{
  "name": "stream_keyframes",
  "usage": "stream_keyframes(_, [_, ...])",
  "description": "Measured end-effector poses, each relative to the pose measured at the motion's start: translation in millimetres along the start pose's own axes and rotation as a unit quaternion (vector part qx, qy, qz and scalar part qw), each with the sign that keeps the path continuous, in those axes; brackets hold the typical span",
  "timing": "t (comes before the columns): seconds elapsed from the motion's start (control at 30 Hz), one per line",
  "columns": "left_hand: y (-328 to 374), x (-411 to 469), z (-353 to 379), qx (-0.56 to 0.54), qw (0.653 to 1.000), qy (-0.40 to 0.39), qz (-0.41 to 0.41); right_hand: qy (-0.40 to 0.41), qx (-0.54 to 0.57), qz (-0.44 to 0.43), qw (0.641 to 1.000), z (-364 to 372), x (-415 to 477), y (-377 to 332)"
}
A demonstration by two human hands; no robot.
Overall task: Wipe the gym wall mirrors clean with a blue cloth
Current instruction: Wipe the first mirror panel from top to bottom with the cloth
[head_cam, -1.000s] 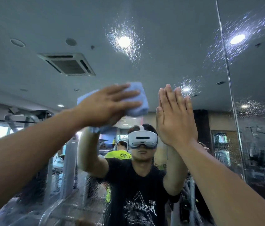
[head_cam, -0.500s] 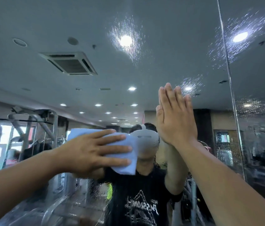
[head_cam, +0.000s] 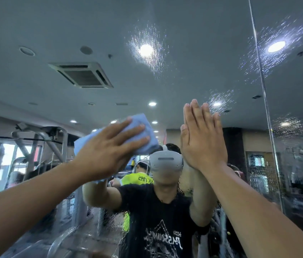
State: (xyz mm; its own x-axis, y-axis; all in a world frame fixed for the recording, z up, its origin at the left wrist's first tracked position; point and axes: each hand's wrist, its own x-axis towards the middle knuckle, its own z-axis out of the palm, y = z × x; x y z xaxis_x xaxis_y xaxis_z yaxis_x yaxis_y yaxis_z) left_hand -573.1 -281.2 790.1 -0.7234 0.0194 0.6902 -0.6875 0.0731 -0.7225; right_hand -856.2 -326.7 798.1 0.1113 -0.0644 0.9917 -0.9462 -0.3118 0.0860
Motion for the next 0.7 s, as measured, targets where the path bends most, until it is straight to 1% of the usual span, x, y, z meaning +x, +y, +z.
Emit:
stream_keyframes(0.07, [1,-8,-4,-0.006,0.996,-0.035,0.082,0.010,-0.002,0.001,1.000,1,0,0])
stream_keyframes(0.1, [-5,-8,-6,-0.005,0.993,-0.048,0.111,0.013,-0.003,0.001,1.000,1,0,0])
stream_keyframes(0.13, [-14,-6,-7,-0.003,0.991,-0.055,0.122,0.013,-0.004,0.001,1.000,2,0,0])
stream_keyframes(0.17, [-26,-2,-6,0.001,0.992,-0.054,0.115,0.011,-0.005,0.001,1.000,2,0,0])
stream_keyframes(0.2, [-38,5,-6,0.009,0.995,-0.043,0.085,0.009,-0.006,0.002,1.000,2,0,0])
stream_keyframes(0.23, [-50,14,-5,0.018,0.999,-0.024,0.035,0.008,-0.008,0.003,1.000,3,0,0])
stream_keyframes(0.27, [-58,24,-6,0.021,0.999,-0.001,-0.031,0.007,-0.008,0.003,1.000,2,1,0])
stream_keyframes(0.3, [-62,34,-7,0.010,0.994,0.020,-0.110,0.006,-0.007,0.004,1.000,2,1,-1])
stream_keyframes(0.37, [-56,54,-8,-0.023,0.962,0.042,-0.269,-0.001,-0.003,0.005,1.000,1,1,-1])
stream_keyframes(0.4, [-48,61,-6,-0.026,0.949,0.039,-0.312,-0.005,-0.001,0.003,1.000,0,1,-1])
stream_keyframes(0.43, [-40,66,-5,-0.022,0.948,0.033,-0.317,-0.007,0.001,0.002,1.000,0,1,-1])
stream_keyframes(0.47, [-30,68,-4,-0.014,0.958,0.027,-0.285,-0.006,0.002,0.002,1.000,0,1,-1])
stream_keyframes(0.5, [-22,64,-2,-0.002,0.976,0.017,-0.219,-0.003,0.002,0.002,1.000,0,1,-1])
stream_keyframes(0.53, [-15,56,-1,0.015,0.991,0.013,-0.134,0.002,0.000,0.001,1.000,0,1,-1])
stream_keyframes(0.57, [-8,44,0,0.029,0.998,0.008,-0.050,0.007,-0.002,0.001,1.000,0,0,-1])
stream_keyframes(0.6, [-3,30,-1,0.036,0.999,0.000,0.013,0.011,-0.003,-0.001,1.000,1,0,-1])
stream_keyframes(0.63, [0,17,-4,0.032,0.998,-0.018,0.052,0.013,-0.005,-0.002,1.000,1,0,0])
stream_keyframes(0.7, [-8,1,-9,0.020,0.996,-0.042,0.077,0.018,-0.010,-0.007,1.000,2,0,1])
